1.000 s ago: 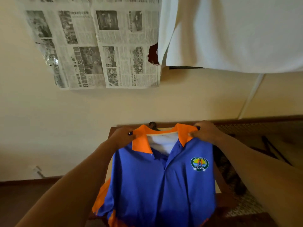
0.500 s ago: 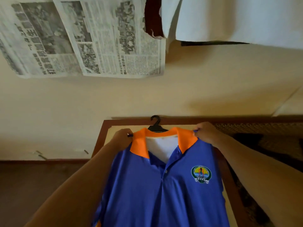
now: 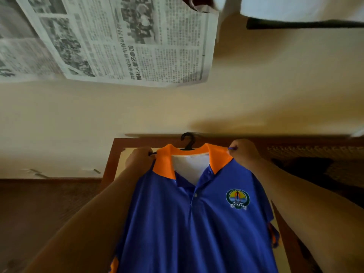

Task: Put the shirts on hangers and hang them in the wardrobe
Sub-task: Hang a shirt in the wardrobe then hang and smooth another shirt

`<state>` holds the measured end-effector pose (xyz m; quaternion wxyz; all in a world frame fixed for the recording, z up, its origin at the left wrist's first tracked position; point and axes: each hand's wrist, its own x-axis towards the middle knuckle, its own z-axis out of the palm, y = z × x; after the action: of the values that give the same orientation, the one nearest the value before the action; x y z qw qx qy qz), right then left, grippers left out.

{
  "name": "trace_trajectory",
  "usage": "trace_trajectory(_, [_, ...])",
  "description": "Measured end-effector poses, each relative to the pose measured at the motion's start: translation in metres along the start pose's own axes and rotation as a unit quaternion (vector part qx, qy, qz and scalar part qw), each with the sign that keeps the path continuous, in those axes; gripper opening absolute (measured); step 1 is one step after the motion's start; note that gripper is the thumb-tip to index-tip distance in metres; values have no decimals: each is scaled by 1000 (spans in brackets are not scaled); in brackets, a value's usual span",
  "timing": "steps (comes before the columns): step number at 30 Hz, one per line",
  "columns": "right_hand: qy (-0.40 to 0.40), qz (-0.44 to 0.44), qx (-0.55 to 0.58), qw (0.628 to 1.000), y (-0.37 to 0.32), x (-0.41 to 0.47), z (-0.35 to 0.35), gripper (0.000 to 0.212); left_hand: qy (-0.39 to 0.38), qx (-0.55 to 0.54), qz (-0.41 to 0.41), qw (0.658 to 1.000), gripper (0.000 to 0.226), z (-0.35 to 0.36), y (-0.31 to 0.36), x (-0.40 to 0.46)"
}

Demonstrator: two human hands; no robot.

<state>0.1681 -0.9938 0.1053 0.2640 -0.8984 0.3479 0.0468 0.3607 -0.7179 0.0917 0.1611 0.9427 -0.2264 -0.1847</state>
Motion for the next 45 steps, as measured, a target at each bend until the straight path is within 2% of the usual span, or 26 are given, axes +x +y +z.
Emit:
trace_trajectory(6, [-64, 42, -96, 992, 13, 13, 30, 41, -16, 38, -17, 999, 23, 27, -11, 8])
trace_trajectory(9, [-18, 25, -108, 994, 1, 19, 36, 46, 81, 33, -19, 996, 34, 37, -4, -7])
trace_trajectory(11, [5, -1, -81, 997, -16, 24, 38, 37, 139, 9, -5, 990, 34, 45, 8, -20])
trace_trajectory(12, [10, -15, -69, 997, -25, 27, 40, 30, 145, 7, 0, 989, 36, 50, 15, -26])
trace_trajectory(13, [12, -32, -60, 998, -35, 30, 44, 27, 136, -2, -1, 991, 40, 56, 21, -32])
trace_trajectory(17, [-42, -70, -89, 993, -68, 36, 68, 43, 54, -134, -80, 986, 52, 76, 35, -42])
trace_trajectory(20, [-85, -35, -86, 992, -84, 37, 81, 36, 50, -143, -87, 985, 47, 81, 35, -43])
trace_trajectory(26, [-128, 77, -17, 989, -104, 49, 81, 42, 17, -144, -80, 986, 40, 76, 31, -38])
trace_trajectory(29, [-138, 91, -34, 986, -105, 54, 79, 44, 5, -148, -81, 986, 40, 74, 31, -36])
trace_trajectory(32, [-129, 104, -44, 985, -104, 55, 87, 35, -8, -157, -88, 984, 41, 74, 32, -35])
trace_trajectory(35, [-114, 121, 18, 986, -100, 61, 102, 20, -12, -160, -90, 983, 41, 75, 30, -34])
trace_trajectory(41, [-107, 108, 30, 988, -108, 41, 71, 33, -10, -197, -96, 976, 38, 77, 26, -33])
trace_trajectory(43, [-96, 95, 48, 990, -108, 33, 59, 18, -8, -207, -96, 974, 32, 76, 24, -33])
trace_trajectory(45, [-90, 81, 97, 988, -106, 24, 48, 15, -8, -213, -99, 972, 23, 74, 23, -33])
